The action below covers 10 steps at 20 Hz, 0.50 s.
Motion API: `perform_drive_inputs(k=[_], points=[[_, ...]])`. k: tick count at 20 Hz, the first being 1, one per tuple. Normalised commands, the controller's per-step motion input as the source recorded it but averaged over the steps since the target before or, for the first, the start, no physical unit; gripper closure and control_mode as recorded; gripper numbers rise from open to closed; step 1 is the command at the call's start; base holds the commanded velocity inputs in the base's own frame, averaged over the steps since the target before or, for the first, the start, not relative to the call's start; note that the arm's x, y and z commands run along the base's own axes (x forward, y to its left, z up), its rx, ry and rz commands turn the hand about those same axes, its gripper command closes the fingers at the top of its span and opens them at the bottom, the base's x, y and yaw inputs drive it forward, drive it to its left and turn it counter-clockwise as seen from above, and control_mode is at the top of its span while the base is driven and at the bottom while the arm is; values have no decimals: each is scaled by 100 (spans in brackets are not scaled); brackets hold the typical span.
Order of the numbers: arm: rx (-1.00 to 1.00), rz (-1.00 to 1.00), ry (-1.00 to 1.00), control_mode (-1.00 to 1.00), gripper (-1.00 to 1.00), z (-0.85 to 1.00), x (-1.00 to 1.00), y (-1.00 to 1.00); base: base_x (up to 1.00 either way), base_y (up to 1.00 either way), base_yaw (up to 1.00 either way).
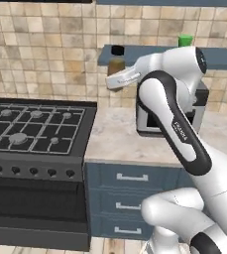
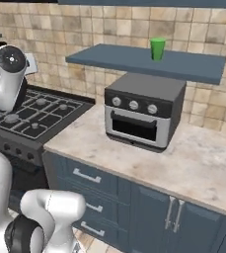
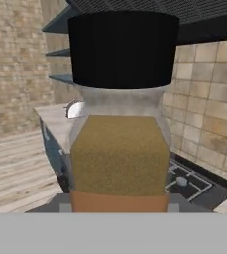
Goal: Take the cinnamon bottle from the cabinet and place it on the dining table, next to the plate with the cupcake. Then take the chocolate from the dining counter and place it on the cupcake plate.
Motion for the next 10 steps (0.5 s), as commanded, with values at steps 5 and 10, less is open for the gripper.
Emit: perform_drive_inputs(k=[5, 10], points=[[0, 0, 0, 100, 100, 0, 0, 0, -7, 0, 100], [0, 0, 0, 100, 100, 0, 0, 0, -5, 0, 100]])
